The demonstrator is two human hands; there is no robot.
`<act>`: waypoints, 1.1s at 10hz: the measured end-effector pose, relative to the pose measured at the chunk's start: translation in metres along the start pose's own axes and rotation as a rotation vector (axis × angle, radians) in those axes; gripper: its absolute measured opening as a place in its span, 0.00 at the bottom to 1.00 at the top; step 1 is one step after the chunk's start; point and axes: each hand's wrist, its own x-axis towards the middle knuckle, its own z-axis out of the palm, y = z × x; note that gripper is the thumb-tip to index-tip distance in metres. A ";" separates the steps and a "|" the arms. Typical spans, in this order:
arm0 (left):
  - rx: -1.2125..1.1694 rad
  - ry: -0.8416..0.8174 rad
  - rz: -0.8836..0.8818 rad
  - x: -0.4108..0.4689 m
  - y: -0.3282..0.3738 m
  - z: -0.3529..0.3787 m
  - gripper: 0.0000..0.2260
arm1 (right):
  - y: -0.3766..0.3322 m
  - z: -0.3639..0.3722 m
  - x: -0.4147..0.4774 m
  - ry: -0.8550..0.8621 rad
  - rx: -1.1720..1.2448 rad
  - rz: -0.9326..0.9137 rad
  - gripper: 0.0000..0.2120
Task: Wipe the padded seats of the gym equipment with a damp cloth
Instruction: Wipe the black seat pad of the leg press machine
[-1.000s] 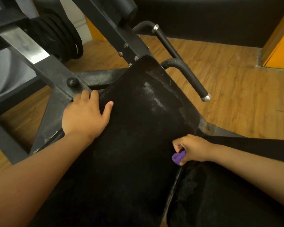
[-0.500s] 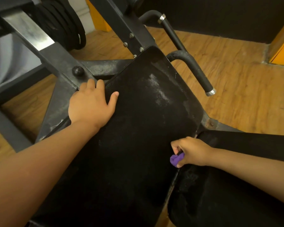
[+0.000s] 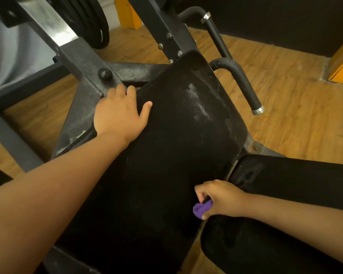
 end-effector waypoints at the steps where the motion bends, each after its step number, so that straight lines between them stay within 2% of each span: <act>1: 0.002 0.005 0.000 0.000 0.000 0.000 0.24 | 0.006 -0.004 -0.001 -0.029 0.167 0.008 0.14; 2: 0.004 0.010 0.005 0.000 0.000 0.002 0.24 | 0.004 -0.006 -0.001 -0.032 0.497 0.017 0.15; 3: 0.000 0.006 0.008 0.001 0.000 0.001 0.24 | -0.006 -0.002 0.000 -0.034 0.582 -0.020 0.14; 4: -0.004 0.009 0.006 0.001 0.000 0.001 0.25 | -0.018 0.007 -0.005 -0.077 0.413 -0.082 0.13; 5: -0.002 0.011 0.005 0.001 0.000 0.001 0.25 | -0.023 0.011 -0.007 -0.098 0.039 -0.193 0.13; 6: -0.002 0.010 0.009 0.001 0.000 0.001 0.25 | -0.018 0.007 -0.005 -0.105 -0.149 -0.267 0.12; 9: 0.007 0.028 0.019 0.001 0.000 0.002 0.24 | 0.022 -0.031 -0.001 0.037 -0.331 -0.252 0.09; 11: 0.002 0.018 0.020 0.002 0.000 0.002 0.25 | 0.062 -0.071 0.004 0.146 -0.492 -0.117 0.11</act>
